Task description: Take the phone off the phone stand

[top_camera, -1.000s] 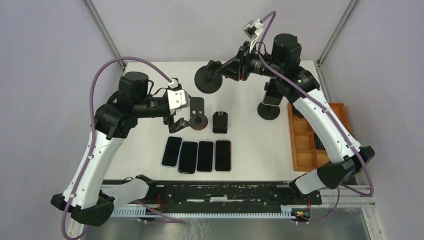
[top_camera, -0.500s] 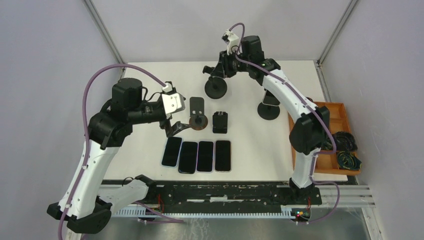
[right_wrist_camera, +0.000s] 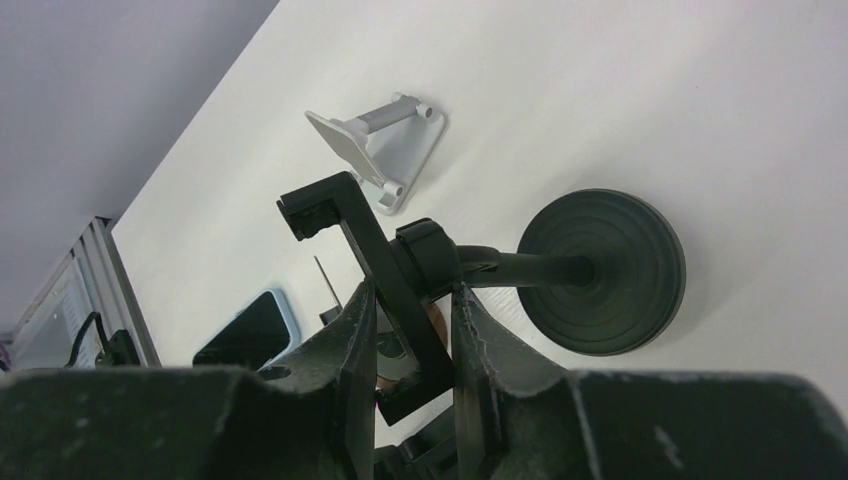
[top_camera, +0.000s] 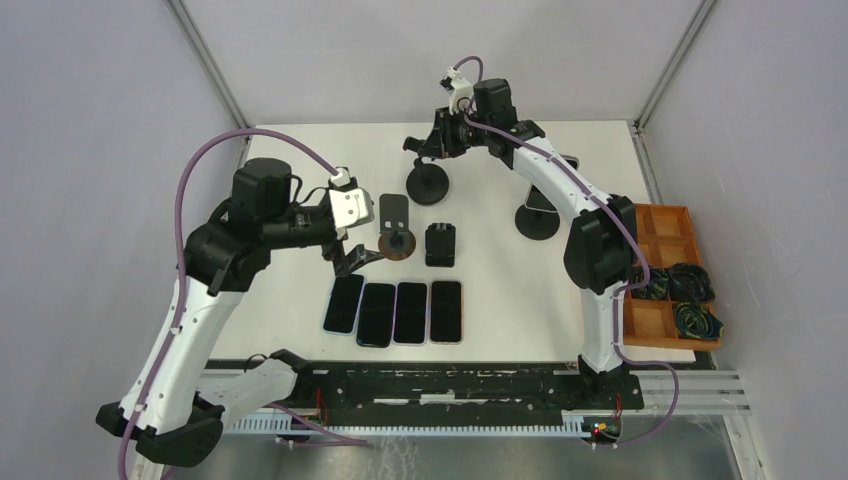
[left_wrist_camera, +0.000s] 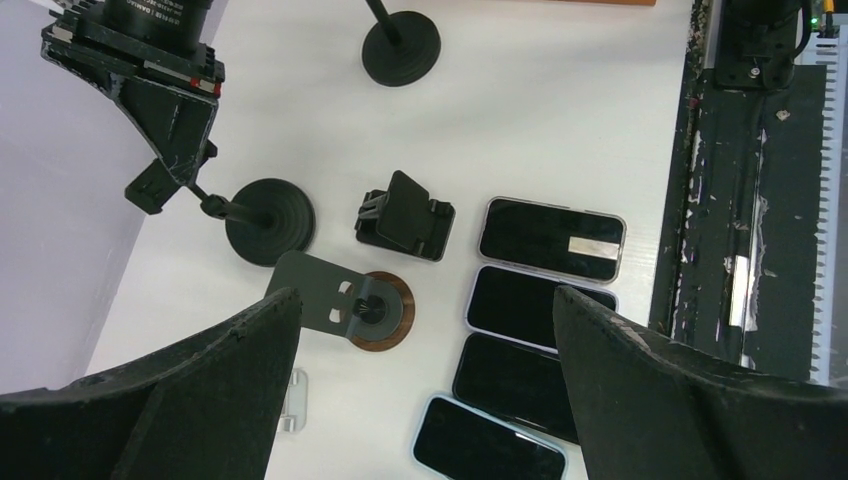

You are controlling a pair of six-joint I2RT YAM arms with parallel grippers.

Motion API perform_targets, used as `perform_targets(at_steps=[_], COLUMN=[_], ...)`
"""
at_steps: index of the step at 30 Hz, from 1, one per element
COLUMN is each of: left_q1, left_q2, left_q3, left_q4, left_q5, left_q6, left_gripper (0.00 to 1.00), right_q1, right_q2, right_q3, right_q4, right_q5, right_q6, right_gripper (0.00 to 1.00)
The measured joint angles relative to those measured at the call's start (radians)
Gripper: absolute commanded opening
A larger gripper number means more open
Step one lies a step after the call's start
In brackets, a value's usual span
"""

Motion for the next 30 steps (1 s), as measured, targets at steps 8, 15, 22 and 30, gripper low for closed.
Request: perform_targets(at_steps=[8,15,22,30], left_q1=[0.000,0.000,0.000,0.000], left_q2=[-0.001,-0.001,0.010,0.013], left_q3=[-0.010,-0.010,-0.009,-0.009], left_q4=[0.000,0.006,0.021,0.032], left_q5=[0.001,0.001,-0.002,-0.009], left_q6=[-0.015,-0.056,-0.082,-0.101], left_gripper=[1.00,1.00,1.00,1.00], right_q1=[-0.043,-0.062,-0.059,-0.172], right_q2=[0.071,0.071,-0.037,-0.576], right_q3=[0.031,0.051,0.058,-0.271], right_q4=[0.048,0.037,0.037,0.139], right_q5=[-0.061,-0.032,0.022,0.101], right_q6=[0.079,0.057,0.021,-0.018], right_gripper=[0.58,0.98,0.98,0.98])
